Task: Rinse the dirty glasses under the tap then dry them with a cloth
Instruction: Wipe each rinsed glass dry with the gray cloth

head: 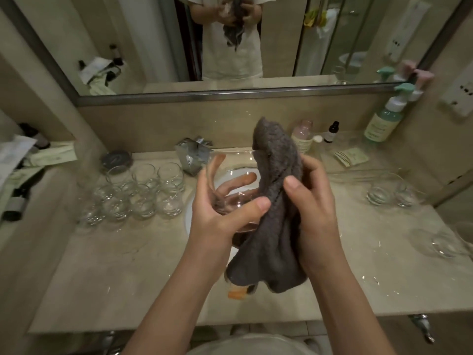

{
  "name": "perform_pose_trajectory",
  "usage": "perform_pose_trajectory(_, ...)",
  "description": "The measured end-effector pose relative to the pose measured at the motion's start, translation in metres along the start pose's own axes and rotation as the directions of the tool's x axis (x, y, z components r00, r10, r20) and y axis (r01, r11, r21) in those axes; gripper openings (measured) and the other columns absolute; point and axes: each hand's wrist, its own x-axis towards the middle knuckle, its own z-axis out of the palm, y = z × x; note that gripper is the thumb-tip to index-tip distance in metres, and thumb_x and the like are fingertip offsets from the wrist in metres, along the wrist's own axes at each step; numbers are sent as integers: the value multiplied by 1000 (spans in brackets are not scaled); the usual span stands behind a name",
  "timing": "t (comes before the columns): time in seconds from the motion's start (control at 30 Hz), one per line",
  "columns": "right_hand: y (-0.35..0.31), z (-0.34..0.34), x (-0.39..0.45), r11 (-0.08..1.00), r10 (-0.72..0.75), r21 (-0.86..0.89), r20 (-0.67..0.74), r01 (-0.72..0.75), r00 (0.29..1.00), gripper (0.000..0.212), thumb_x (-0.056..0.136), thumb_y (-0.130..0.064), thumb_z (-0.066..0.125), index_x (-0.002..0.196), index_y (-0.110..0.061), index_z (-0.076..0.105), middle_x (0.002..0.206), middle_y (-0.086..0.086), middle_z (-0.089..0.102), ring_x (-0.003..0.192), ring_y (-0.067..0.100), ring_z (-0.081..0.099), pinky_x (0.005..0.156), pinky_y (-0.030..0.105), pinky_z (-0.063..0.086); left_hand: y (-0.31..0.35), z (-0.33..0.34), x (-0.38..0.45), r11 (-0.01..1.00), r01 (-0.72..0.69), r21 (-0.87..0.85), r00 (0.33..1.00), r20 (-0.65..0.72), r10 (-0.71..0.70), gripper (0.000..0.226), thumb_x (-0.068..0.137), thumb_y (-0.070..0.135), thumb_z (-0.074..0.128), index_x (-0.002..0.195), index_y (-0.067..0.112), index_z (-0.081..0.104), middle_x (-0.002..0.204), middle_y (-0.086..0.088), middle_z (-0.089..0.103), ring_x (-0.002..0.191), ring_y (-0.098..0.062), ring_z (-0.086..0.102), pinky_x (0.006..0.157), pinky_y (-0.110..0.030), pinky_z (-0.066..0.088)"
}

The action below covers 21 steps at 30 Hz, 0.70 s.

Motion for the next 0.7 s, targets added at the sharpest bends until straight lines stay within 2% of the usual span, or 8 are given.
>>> perform_pose_trajectory(0.07,-3,8,-1,992,-43,-115,78,52,996,40,80,-35,67,118,-37,54,109,-20,68,105,1,64,85,17,48,3,-5,4,999,-12,-40,1000,-8,12,90,45,21,81,127,37,50,111,-5,73,93,-20,73,62,-26,56)
perform_pose_trajectory(0.17,0,17,0,991,-51,-116,90,61,995,42,85,-35,66,124,-39,52,115,-20,68,111,3,63,89,18,48,7,-12,8,1000,-10,-18,1000,21,10,87,46,21,82,126,37,51,116,-2,71,98,-21,72,65,-28,56)
perform_pose_trajectory(0.23,3,17,2,994,-58,-88,33,61,998,37,85,-31,66,119,-40,54,110,-23,69,106,0,64,86,16,49,11,-18,11,999,-10,35,999,51,8,89,47,23,83,129,38,52,126,-2,63,103,-23,71,68,-32,57)
perform_pose_trajectory(0.3,2,13,6,994,-84,-66,12,84,996,32,84,-33,66,114,-42,59,109,-20,69,107,4,64,87,19,50,17,-26,14,992,-33,124,995,95,22,91,45,25,84,130,39,53,126,0,57,99,-21,71,68,-33,57)
perform_pose_trajectory(0.43,-12,1,13,986,-124,-109,58,129,991,29,80,-37,60,106,-51,67,105,-19,69,102,3,64,87,21,50,30,-39,19,966,-94,241,975,217,41,97,39,21,87,128,41,55,112,6,63,87,-22,73,62,-30,56)
perform_pose_trajectory(0.53,-22,-8,17,967,-158,-184,100,174,982,28,80,-38,59,103,-51,68,99,-21,69,94,-1,64,82,17,49,37,-46,24,932,-195,305,954,279,109,83,41,21,90,113,46,56,115,3,67,89,-27,73,71,-35,58)
perform_pose_trajectory(0.63,-36,-14,19,944,-135,-262,243,200,960,25,78,-42,63,101,-51,67,92,-23,67,84,-5,61,75,13,47,46,-49,29,895,-243,374,928,358,103,74,44,27,90,110,46,60,118,0,68,92,-29,73,77,-41,58)
perform_pose_trajectory(0.7,-43,-16,21,926,-71,-320,372,200,926,36,67,-59,74,101,-50,66,89,-23,65,81,-5,61,73,10,46,51,-48,31,903,-232,363,917,390,79,70,48,26,88,112,42,63,116,-2,70,87,-28,73,73,-38,58)
